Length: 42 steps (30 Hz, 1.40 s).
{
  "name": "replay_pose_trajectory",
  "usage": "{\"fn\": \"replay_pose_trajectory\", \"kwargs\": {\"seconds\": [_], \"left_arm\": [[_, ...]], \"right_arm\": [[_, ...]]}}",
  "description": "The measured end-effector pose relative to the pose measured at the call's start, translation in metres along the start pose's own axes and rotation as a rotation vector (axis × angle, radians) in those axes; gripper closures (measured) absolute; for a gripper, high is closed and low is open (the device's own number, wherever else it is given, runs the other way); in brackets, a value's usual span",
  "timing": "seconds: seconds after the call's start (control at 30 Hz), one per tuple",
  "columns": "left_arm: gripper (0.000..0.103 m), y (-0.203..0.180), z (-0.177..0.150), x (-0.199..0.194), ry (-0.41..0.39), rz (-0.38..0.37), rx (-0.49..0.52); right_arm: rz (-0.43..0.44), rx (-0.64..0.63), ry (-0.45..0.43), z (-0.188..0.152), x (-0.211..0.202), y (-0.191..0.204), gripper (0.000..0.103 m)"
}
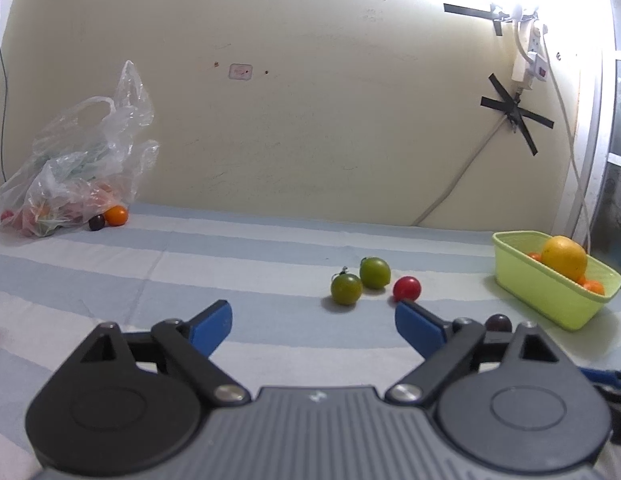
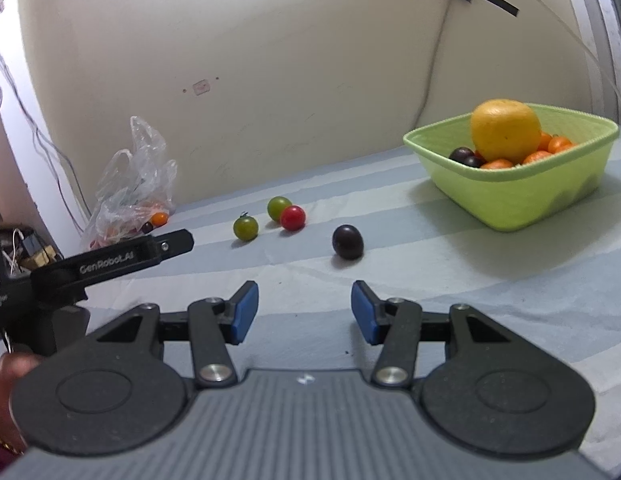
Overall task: Organize fruits
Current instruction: 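Open both tools and move them back toward the remaining tomatoes and plum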
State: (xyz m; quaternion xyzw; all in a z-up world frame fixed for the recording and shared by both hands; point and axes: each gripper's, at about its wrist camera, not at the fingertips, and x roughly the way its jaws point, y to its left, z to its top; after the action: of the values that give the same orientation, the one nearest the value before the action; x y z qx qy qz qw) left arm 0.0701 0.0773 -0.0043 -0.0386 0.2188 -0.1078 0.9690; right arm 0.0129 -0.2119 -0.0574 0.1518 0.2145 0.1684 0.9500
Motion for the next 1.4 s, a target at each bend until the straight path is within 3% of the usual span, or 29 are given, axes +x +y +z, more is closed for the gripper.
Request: {"fn": "replay_pose_trajectory", "kwargs": {"seconds": [0.6,1.4], "left_arm": [[0.008,-0.015,0.001,0.003,0.013,0.076,0.096],[0.004,-0.014,0.000,-0.001,-0.005,0.055,0.085]], "right_arm": [[0.034,-0.045,-0.004,-0.003,-0.003,0.005,0.046],[0.012,-0.067,0.006,-0.007,-0.002,0.008,0.045]]}}
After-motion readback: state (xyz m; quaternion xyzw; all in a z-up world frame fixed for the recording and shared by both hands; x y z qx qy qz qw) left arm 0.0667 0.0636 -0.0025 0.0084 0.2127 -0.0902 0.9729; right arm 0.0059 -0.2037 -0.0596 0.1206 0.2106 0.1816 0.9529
